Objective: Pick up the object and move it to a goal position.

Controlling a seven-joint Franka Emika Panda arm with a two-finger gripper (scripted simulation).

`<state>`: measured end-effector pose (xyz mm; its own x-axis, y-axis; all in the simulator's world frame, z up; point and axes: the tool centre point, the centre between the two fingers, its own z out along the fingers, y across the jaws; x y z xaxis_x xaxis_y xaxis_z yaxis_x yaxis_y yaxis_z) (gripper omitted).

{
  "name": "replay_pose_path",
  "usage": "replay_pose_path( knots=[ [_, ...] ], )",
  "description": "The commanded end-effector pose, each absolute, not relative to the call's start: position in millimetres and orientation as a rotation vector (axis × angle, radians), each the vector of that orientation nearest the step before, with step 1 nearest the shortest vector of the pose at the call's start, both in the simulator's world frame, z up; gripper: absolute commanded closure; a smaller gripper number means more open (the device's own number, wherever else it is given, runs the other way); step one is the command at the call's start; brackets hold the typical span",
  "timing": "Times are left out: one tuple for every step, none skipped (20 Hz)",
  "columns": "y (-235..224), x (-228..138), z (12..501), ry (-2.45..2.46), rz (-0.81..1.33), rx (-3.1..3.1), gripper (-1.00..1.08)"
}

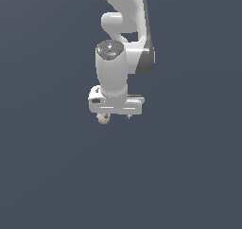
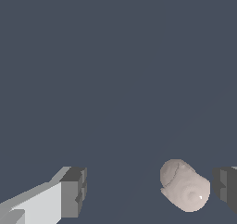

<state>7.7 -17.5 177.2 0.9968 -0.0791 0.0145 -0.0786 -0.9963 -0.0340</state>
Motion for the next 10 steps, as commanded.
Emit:
replay_pose_path(
  knots=[
    [-18, 7, 176, 0.131, -0.024, -3.105, -0.92],
    [-19, 6, 175, 0.14, -0.024, -3.105, -0.92],
    [-20, 5, 174, 0.152, -0.023, -3.105, -0.92],
    [-22, 4, 172, 0.167, -0.023, -3.104, -0.92],
    [-23, 2, 170, 0.185, -0.022, -3.104, -0.92],
    [-25, 0, 168, 0.206, -0.021, -3.103, -0.92],
    [-27, -2, 165, 0.23, -0.02, -3.102, -0.92],
    [-30, -4, 162, 0.257, -0.019, -3.1, -0.92],
    [-33, -7, 159, 0.287, -0.018, -3.098, -0.92],
    [-36, -10, 156, 0.32, -0.016, -3.096, -0.92]
  ],
)
